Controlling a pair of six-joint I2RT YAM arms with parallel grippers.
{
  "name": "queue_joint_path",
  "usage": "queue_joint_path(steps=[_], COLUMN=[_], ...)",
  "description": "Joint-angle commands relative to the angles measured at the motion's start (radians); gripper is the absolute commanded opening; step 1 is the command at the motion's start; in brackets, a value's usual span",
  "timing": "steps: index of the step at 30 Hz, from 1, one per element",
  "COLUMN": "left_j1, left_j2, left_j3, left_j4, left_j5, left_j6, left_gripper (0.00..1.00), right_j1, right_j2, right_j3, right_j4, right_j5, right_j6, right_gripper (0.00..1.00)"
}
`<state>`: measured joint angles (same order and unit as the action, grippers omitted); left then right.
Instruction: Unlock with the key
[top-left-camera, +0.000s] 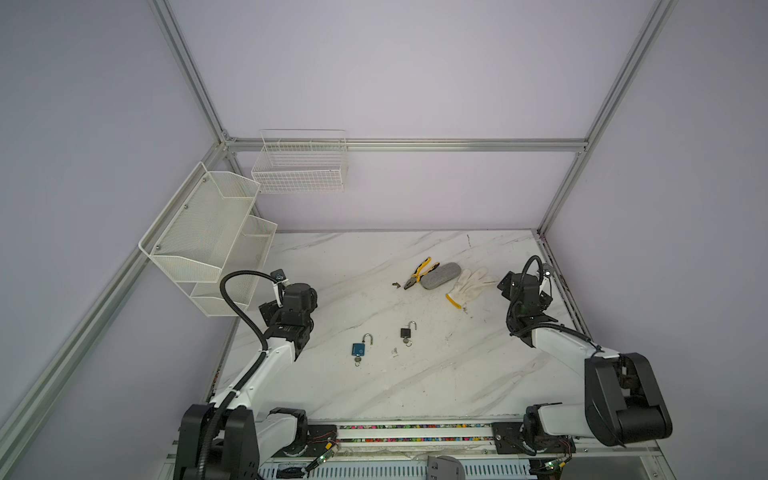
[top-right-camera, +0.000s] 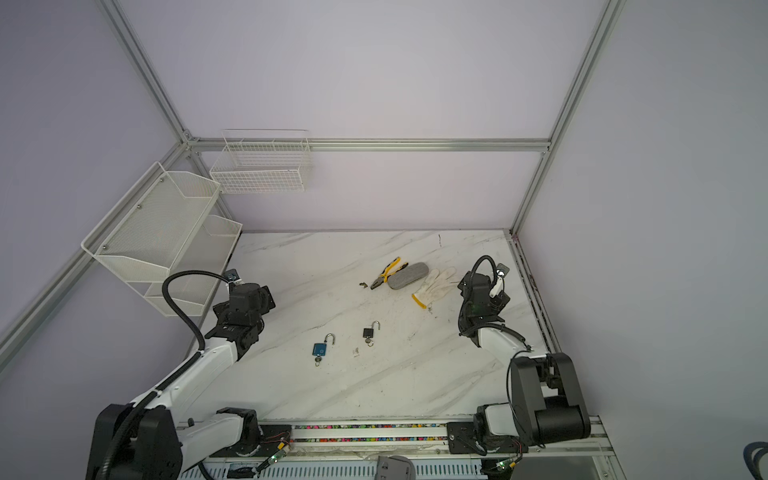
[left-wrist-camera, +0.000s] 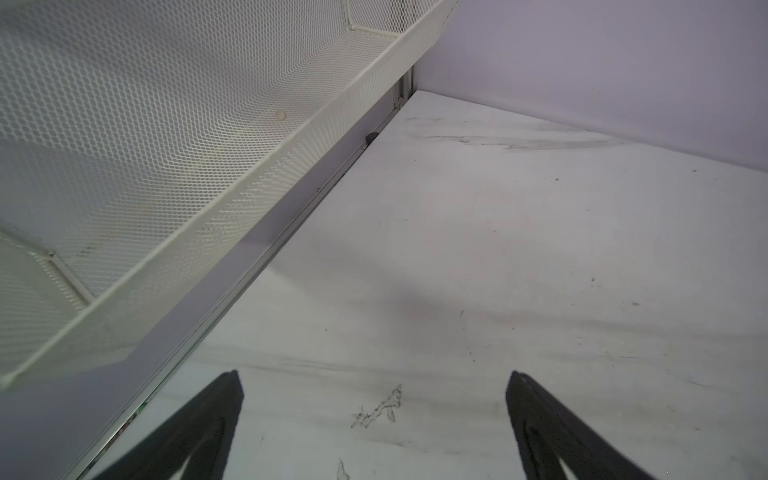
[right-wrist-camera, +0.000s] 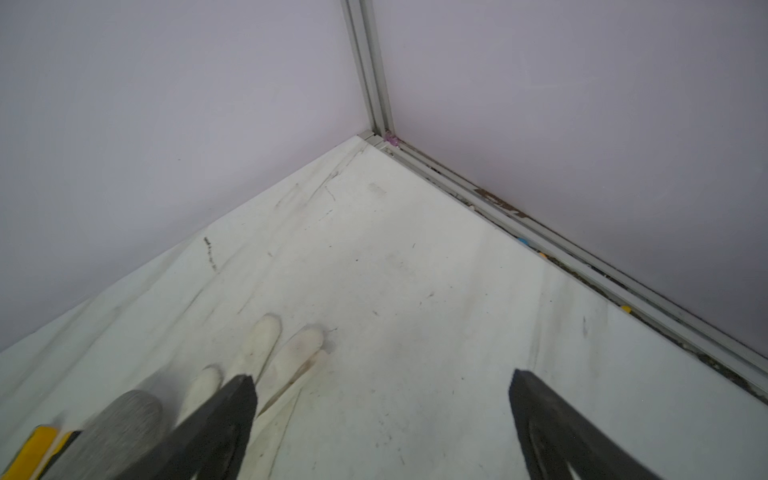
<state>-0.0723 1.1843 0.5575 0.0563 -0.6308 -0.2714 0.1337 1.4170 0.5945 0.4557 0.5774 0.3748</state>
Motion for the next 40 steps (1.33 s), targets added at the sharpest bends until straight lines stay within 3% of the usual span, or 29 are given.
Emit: queue_joint_path(steps=[1,4,9,13,14,15,16,18,22,40], left_j1=[0.021,0.048,0.062,0.063,0.063,0.063,0.063,0.057,0.057,0.056], left_j2=[0.068,0.162,0.296,0.385,0.406,0.401,0.384,0.370,0.393,0.388], left_j3=[-0.112,-0.159,-0.212,-0.278,-0.278,-0.265,-0.223,-0.161,-0.202,-0.194], left_j4=[0.482,0.669,0.867,1.075,1.117,1.085,0.985,0.830,0.948,0.927], left_j5=[0.060,0.187,0.266,0.318,0.324,0.328,0.306,0.255,0.264,0.264], left_j6=[0.173,0.210,0.195,0.222,0.240,0.242,0.224,0.193,0.218,0.217], left_gripper=[1.00,1.00,1.00,1.00,1.00,1.00,1.00,1.00,1.00,1.00], right_j1=[-0.011,-0.039,-0.062,-0.063,-0.063,-0.063,-0.063,-0.043,-0.034,-0.034], right_j2=[0.101,0.208,0.286,0.357,0.380,0.358,0.349,0.372,0.363,0.361], right_j3=[-0.032,-0.043,-0.036,-0.167,-0.185,-0.158,-0.120,-0.129,-0.137,-0.130], right_j4=[0.348,0.518,0.659,0.979,1.067,0.968,0.870,0.940,0.938,0.923], right_j5=[0.077,-0.038,-0.233,-0.418,-0.422,-0.412,-0.395,-0.367,-0.359,-0.391], right_j6=[-0.117,-0.172,-0.289,-0.393,-0.401,-0.391,-0.388,-0.410,-0.414,-0.422], right_gripper=[0.97,0.97,0.97,0.97,0.97,0.97,0.97,0.97,0.97,0.97])
